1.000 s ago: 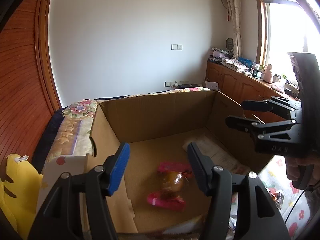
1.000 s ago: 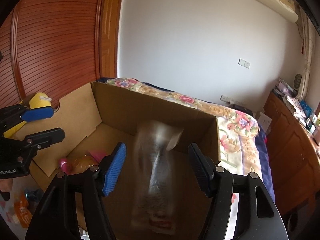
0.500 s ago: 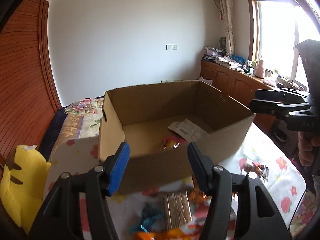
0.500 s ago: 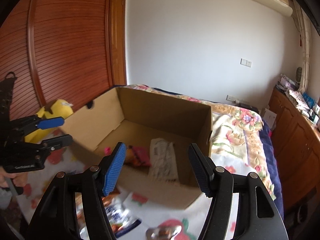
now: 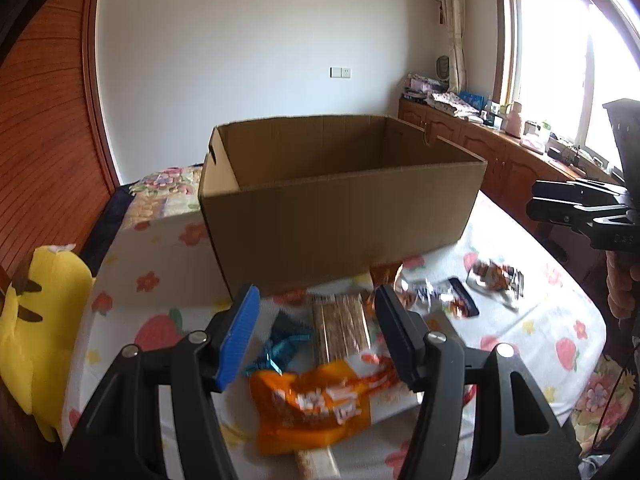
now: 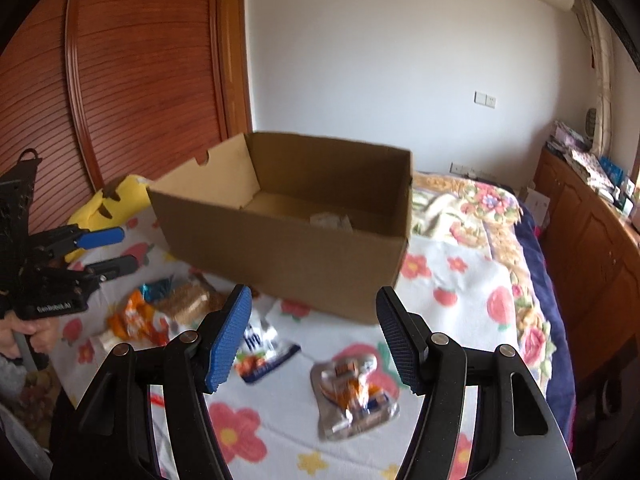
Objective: Organize snacks
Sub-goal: 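Reach the left tool to the orange chip bag while the right tool reaches the silver pouch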
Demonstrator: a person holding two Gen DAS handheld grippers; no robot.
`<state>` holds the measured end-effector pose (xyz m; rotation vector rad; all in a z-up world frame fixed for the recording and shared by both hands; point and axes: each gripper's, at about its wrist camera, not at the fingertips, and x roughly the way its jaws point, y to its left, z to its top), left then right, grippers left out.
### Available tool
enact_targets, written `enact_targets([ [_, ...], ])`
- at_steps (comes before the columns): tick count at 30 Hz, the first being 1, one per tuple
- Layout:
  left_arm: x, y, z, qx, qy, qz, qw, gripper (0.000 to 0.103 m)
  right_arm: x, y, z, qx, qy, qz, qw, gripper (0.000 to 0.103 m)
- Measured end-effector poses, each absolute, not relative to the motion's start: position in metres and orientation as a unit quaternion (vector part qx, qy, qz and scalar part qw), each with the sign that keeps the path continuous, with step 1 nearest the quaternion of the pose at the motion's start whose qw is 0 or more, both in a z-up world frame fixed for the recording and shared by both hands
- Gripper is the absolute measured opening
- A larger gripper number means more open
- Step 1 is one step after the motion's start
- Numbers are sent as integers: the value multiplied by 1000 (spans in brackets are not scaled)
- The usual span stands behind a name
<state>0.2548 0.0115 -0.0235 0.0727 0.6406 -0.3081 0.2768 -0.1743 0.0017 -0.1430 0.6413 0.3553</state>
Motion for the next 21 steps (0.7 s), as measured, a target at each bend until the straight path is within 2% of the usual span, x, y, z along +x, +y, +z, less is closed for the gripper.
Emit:
enact_targets([
  [21, 234, 12, -65, 41, 354, -155, 921, 61, 287, -202, -91, -84, 414, 157, 893, 67],
])
